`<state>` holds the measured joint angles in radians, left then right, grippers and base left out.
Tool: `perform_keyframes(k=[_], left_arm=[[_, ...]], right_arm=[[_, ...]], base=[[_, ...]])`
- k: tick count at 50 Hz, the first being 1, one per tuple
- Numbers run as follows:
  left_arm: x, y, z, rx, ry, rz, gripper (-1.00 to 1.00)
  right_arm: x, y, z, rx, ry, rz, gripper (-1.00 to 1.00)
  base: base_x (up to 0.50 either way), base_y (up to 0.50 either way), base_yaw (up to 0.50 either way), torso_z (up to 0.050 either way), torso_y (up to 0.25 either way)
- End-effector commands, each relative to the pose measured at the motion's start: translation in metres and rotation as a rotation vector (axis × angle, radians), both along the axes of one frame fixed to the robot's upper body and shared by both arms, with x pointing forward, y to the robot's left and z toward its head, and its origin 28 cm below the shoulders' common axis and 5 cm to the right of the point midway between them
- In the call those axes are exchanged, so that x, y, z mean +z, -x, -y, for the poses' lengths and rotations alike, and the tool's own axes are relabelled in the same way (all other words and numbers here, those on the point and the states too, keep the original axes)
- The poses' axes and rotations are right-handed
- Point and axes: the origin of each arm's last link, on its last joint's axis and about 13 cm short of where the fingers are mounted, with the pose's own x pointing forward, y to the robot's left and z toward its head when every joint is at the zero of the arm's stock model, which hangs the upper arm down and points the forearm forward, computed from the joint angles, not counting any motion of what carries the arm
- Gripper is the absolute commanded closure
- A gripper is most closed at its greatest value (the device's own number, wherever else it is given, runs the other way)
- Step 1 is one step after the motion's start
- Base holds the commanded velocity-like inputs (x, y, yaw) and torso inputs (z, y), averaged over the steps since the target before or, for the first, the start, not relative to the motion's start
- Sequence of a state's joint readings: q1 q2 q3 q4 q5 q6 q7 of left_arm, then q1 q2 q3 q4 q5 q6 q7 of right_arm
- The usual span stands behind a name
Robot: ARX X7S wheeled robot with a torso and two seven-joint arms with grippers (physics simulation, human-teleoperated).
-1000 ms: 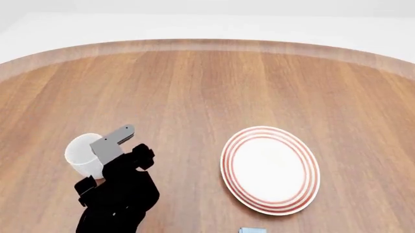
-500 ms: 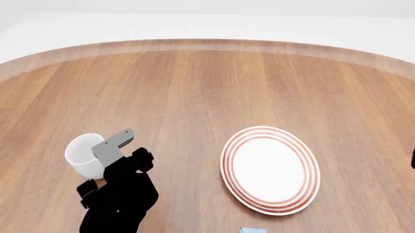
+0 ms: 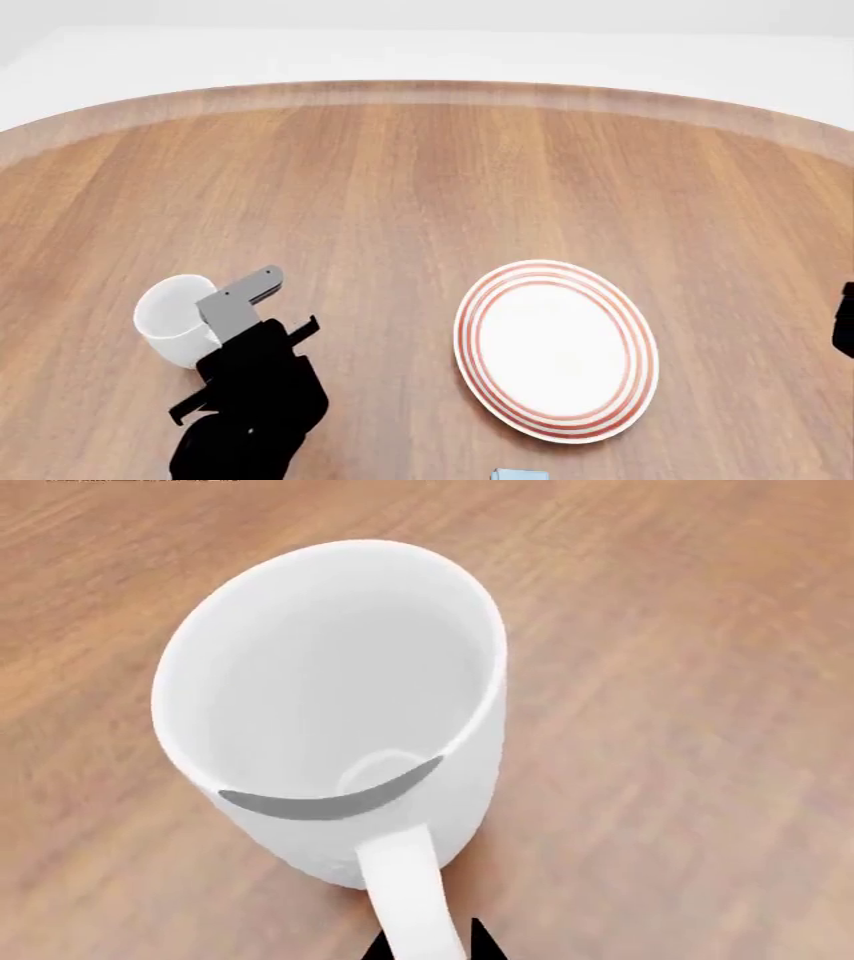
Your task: Pick up the white mug and put it on the plate, and put the chocolate pudding to the right of the plate.
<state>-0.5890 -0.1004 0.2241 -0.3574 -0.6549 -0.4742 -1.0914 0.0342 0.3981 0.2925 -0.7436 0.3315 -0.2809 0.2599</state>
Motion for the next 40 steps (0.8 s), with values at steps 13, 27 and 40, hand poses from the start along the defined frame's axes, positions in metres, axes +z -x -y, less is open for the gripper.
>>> perform_keyframes(k=[13,27,40], left_arm=[[0.035,0.003,-0.003,-0.271,-0.161,0.228,1.0],[0.105,0.022,-0.006,-0.761,-0.322,0.487,1.0],[0.137,0.001,-0.006,-1.082,-0.321,0.471,1.0]], right_arm=[[0.0,0.001,0.002,-0.019,0.015,0.005,-1.0],[0.009,0.006,-0.001,-0.022,0.016,0.008,-1.0],[0.01,0.006,0.0,-0.023,0.014,0.005,-1.0]], base=[[0.0,0.0,0.0,0.0,0.0],[0.0,0.0,0.0,0.0,0.0],[0.0,0.0,0.0,0.0,0.0]])
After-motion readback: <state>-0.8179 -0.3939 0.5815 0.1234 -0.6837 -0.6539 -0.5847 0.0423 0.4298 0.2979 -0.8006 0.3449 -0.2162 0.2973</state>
